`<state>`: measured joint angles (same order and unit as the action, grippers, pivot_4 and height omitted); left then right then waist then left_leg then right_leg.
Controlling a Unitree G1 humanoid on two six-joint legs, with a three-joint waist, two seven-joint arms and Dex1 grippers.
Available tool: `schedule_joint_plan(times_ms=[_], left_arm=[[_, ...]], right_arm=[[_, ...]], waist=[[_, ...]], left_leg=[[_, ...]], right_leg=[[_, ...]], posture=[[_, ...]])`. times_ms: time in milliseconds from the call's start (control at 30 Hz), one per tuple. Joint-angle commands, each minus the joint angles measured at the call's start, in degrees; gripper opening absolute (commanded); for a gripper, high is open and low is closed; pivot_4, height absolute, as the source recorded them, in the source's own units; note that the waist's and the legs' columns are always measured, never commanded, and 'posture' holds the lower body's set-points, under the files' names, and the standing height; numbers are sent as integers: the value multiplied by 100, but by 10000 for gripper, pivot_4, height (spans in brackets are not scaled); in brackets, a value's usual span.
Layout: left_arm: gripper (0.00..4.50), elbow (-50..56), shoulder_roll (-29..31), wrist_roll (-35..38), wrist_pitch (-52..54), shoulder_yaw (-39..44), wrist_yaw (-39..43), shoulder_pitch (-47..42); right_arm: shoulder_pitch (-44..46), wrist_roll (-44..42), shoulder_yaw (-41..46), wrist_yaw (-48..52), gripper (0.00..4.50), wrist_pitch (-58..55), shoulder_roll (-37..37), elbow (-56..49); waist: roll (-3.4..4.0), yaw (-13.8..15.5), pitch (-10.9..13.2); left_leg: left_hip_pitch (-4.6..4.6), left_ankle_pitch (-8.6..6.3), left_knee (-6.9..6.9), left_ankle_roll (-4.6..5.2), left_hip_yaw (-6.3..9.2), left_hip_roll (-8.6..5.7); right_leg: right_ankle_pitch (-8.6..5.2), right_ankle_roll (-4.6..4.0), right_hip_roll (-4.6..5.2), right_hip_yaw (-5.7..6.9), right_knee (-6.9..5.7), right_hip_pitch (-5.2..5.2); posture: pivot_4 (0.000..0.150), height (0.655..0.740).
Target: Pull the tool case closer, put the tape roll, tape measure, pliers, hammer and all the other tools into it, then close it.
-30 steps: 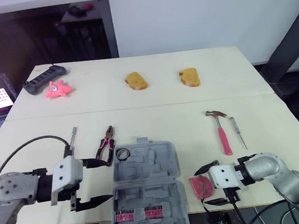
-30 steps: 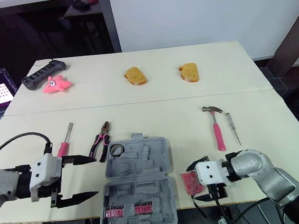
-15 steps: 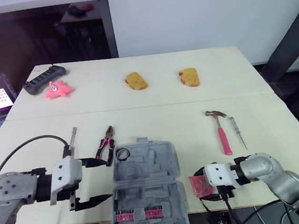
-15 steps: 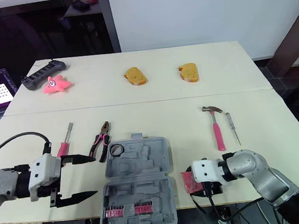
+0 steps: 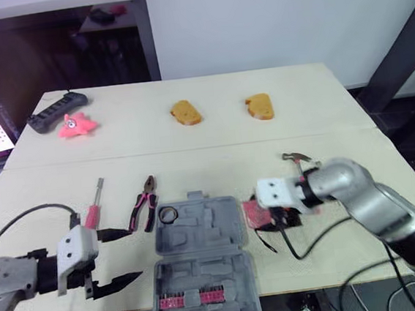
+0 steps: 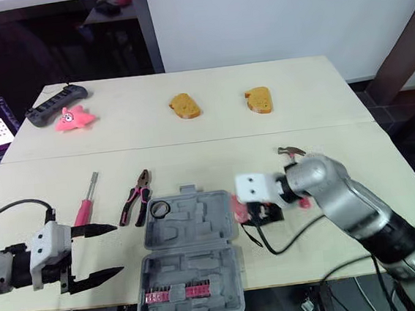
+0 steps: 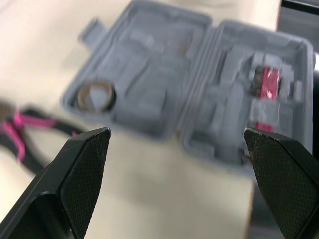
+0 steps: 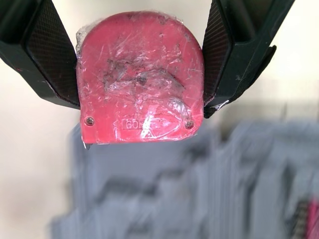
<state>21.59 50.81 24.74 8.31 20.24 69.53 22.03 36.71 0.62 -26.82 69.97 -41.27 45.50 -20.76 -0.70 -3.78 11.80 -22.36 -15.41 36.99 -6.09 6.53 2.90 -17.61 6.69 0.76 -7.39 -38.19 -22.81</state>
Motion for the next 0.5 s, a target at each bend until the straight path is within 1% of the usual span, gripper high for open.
schedule_joint_plan(times_ms=[33,100,167,333,500], left_arm=[[45000,257,-119,-19,-140,294,-156,221],[45000,414,-224,-44,-143,375,-283,388],[45000,517,-278,-66,-138,401,-354,489],[45000,773,-375,-53,-107,647,-480,843],[45000,889,-411,-52,-103,727,-551,993]], right_arm=[[834,110,-525,102,30141,-728,-431,300],[1302,54,-783,70,30141,-1150,-886,636],[1507,102,-985,-7,30141,-1283,-1119,884],[1630,329,-1464,-199,30141,-1231,-1303,1261],[1603,484,-1669,-410,30141,-1064,-1437,1562]], waist=[[1,6,1],[1,-19,1],[1,-13,1],[2,-16,1],[2,-29,1]], left_leg=[[-3,0,0,0,0,-2],[-6,0,0,0,-2,-1],[-6,0,-2,0,-1,0],[-8,0,-4,0,3,-2],[-7,0,-4,0,3,0]], right_leg=[[0,-1,2,0,1,-2],[1,0,4,0,2,-5],[2,1,3,2,-2,-8],[2,1,7,10,-1,-8],[3,-1,3,10,-7,-15]], posture=[[1500,7400],[1500,7400],[1500,7400],[1500,7400],[1500,7400]])
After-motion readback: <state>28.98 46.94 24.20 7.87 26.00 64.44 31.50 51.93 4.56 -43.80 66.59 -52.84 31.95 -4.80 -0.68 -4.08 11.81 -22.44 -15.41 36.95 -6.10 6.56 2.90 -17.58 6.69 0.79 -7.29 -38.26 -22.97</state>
